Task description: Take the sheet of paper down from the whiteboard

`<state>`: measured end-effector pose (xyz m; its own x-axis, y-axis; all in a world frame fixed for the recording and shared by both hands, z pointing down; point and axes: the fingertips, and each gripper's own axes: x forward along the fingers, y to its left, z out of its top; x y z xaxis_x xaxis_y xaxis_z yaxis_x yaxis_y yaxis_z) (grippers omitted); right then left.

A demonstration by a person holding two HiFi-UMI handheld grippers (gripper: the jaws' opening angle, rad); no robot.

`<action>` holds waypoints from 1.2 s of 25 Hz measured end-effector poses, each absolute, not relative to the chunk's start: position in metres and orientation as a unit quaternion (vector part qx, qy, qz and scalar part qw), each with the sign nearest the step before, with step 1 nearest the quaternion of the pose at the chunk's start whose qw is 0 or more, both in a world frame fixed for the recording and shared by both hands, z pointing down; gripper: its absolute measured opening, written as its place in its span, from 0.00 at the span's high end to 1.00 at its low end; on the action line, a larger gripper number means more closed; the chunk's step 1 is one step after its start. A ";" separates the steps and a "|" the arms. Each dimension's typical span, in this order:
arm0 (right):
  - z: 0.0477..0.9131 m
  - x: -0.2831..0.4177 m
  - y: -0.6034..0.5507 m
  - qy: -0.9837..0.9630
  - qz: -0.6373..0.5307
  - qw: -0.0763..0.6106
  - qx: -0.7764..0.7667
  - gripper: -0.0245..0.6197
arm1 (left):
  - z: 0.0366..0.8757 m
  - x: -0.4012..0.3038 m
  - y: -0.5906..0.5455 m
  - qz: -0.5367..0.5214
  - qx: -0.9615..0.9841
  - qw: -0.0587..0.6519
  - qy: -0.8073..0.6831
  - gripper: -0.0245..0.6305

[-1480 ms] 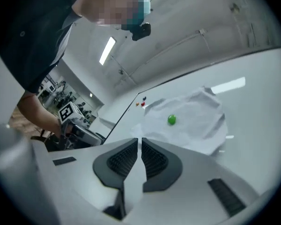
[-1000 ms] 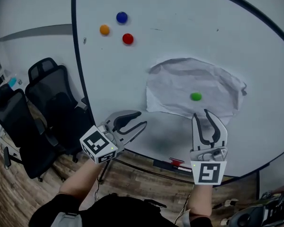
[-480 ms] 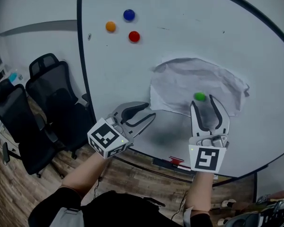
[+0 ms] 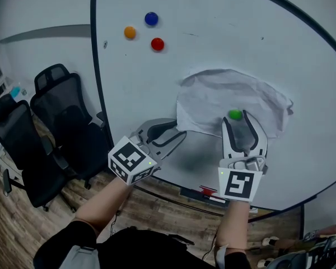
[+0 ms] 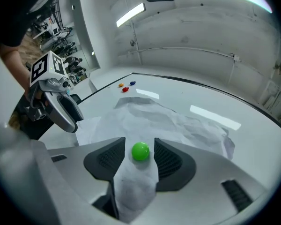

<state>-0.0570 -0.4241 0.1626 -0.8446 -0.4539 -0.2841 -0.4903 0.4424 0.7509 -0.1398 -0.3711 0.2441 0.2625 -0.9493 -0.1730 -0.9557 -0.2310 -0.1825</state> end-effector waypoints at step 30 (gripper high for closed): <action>0.167 -0.059 -0.434 0.843 0.436 -0.008 -0.314 0.76 | 0.240 -0.138 -0.367 0.024 -0.790 0.132 0.598 0.94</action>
